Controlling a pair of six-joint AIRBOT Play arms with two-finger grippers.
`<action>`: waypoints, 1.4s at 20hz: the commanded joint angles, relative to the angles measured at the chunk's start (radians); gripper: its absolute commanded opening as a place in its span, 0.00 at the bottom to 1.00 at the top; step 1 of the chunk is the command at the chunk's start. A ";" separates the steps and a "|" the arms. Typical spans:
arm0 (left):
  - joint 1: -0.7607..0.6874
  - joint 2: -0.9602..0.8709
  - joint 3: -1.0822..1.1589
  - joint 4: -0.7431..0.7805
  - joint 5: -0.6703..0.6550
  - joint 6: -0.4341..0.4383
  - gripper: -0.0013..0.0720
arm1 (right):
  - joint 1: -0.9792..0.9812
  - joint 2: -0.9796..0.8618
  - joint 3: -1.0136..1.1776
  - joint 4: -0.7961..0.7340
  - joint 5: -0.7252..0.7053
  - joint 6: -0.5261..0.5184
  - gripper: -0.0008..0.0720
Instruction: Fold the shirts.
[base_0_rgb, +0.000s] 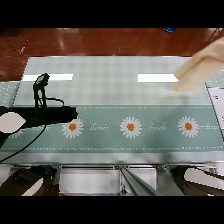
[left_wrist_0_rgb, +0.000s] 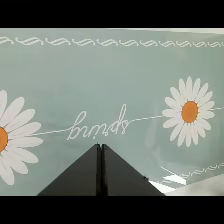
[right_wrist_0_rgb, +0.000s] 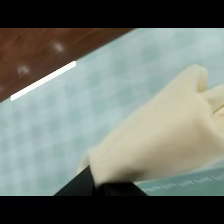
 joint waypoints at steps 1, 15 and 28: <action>0.000 0.000 0.000 -0.001 0.003 0.002 0.04 | -0.153 0.052 -0.029 -0.111 0.201 0.009 0.04; 0.000 0.000 0.000 -0.001 0.003 0.021 0.04 | -0.557 0.488 -0.908 -0.865 0.284 -0.012 0.36; 0.098 -0.336 0.675 0.000 -0.047 0.245 0.04 | -0.059 0.466 -0.749 0.178 -0.516 -0.301 0.04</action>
